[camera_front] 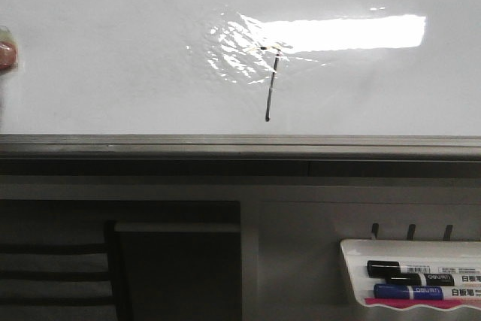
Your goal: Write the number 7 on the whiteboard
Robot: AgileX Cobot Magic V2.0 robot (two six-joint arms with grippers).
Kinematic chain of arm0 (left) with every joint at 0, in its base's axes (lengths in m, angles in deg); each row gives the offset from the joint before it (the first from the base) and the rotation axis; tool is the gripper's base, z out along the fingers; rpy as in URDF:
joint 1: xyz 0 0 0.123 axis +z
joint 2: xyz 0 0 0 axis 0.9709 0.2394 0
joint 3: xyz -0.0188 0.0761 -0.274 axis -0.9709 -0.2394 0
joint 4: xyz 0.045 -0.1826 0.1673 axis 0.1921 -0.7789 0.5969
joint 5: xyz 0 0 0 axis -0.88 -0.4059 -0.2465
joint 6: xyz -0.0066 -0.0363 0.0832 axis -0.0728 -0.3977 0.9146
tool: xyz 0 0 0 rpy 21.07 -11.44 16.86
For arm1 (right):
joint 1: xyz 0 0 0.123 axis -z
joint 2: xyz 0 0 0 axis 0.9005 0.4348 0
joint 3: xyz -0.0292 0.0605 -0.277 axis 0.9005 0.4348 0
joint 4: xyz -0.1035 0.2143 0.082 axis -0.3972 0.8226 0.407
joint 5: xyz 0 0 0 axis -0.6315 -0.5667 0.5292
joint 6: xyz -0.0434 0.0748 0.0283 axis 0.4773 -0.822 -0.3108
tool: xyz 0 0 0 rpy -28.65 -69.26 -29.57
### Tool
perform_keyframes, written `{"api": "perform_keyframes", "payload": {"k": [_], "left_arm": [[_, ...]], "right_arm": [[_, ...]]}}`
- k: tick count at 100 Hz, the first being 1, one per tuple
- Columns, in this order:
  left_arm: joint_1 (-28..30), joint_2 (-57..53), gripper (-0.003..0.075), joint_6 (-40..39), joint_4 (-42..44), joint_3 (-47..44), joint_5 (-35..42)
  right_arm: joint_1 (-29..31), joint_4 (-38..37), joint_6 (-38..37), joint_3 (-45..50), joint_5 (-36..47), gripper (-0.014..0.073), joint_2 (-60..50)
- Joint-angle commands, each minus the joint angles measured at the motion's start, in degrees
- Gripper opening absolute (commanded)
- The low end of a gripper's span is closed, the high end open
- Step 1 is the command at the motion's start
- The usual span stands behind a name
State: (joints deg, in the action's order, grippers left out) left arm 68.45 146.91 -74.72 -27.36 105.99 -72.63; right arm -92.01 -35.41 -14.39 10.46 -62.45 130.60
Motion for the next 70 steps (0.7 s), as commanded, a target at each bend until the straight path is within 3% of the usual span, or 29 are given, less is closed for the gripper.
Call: {"api": "perform_keyframes", "payload": {"k": [1, 17, 44, 55, 70], "left_arm": [[0.09, -6.45, 0.0295, 0.06, -0.37, 1.22, 0.86], [0.09, -18.56, 0.0295, 0.06, -0.37, -3.99, 2.50], [0.09, -36.56, 0.0293, 3.14, -0.15, -19.43, 13.69], [0.09, -39.80, 0.0240, 3.14, -0.15, -22.89, 16.32], [0.09, -40.35, 0.0064, 3.14, -0.15, -24.29, 16.87]], "right_arm": [[0.26, -3.16, -7.86, -1.99, 1.69, 0.0386, -1.51], [0.26, -5.69, -14.54, 0.89, 3.99, 0.0384, -5.15], [0.26, -5.94, -16.15, 11.59, 20.19, 0.0377, -12.95], [0.26, -6.08, -16.15, 14.49, 22.06, 0.0251, -13.63], [0.26, -7.07, -16.15, 16.01, 22.77, 0.0048, -13.63]]}}
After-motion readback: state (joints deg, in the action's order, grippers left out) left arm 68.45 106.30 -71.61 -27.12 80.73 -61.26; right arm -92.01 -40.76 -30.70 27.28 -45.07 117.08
